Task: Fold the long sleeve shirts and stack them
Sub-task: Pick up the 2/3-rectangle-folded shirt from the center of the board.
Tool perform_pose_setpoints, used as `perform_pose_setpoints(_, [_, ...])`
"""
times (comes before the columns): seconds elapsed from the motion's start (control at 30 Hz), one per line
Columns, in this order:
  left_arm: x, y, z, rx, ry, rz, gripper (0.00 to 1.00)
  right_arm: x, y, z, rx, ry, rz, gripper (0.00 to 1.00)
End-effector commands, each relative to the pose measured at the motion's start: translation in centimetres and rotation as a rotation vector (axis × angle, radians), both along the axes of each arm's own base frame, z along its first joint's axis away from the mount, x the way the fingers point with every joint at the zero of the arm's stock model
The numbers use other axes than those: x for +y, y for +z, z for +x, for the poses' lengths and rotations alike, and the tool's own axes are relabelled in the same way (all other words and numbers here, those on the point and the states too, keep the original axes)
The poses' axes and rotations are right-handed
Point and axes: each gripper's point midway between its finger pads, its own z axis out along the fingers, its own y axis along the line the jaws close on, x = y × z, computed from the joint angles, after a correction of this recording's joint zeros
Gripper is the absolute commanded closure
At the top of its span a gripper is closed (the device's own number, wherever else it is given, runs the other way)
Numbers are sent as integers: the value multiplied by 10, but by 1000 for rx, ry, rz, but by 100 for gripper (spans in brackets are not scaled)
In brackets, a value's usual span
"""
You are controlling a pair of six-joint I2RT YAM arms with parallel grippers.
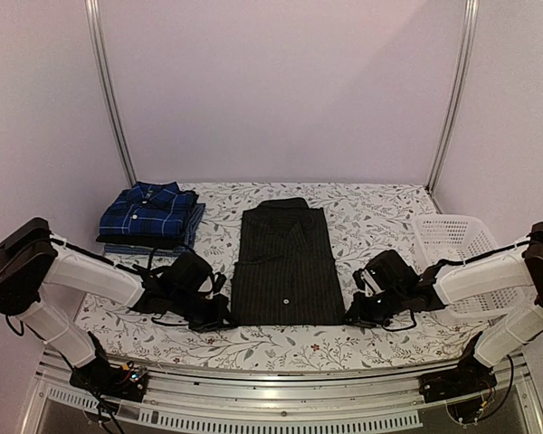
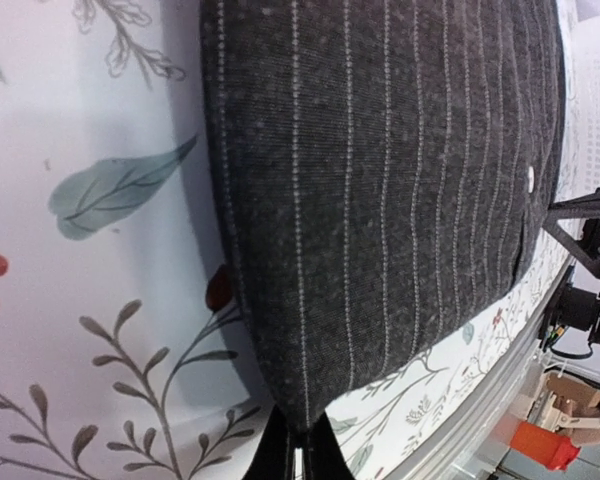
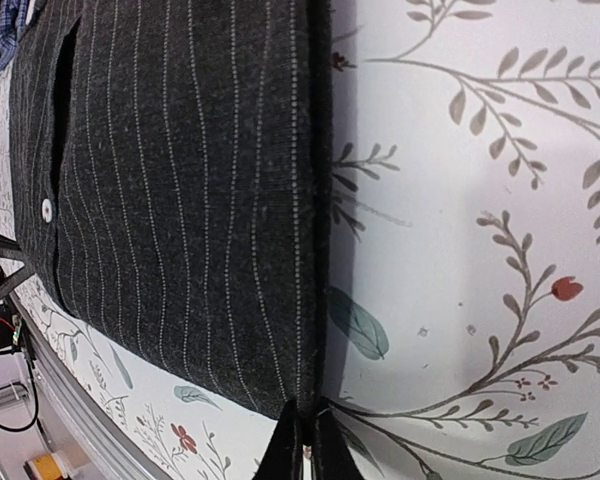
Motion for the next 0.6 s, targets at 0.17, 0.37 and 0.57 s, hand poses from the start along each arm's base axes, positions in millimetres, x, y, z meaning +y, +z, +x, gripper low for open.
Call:
perform_pose_setpoints(0.17, [9, 15, -27, -9, -32, 58, 100, -5, 12, -25, 0, 30, 10, 100])
perform_pose_setpoints(0.37, [15, 44, -62, -19, -54, 84, 100, 0, 52, -49, -44, 54, 53, 100])
perform_pose_setpoints(0.57, [11, 124, -54, -115, -26, 69, 100, 9, 145, -37, -163, 9, 151, 100])
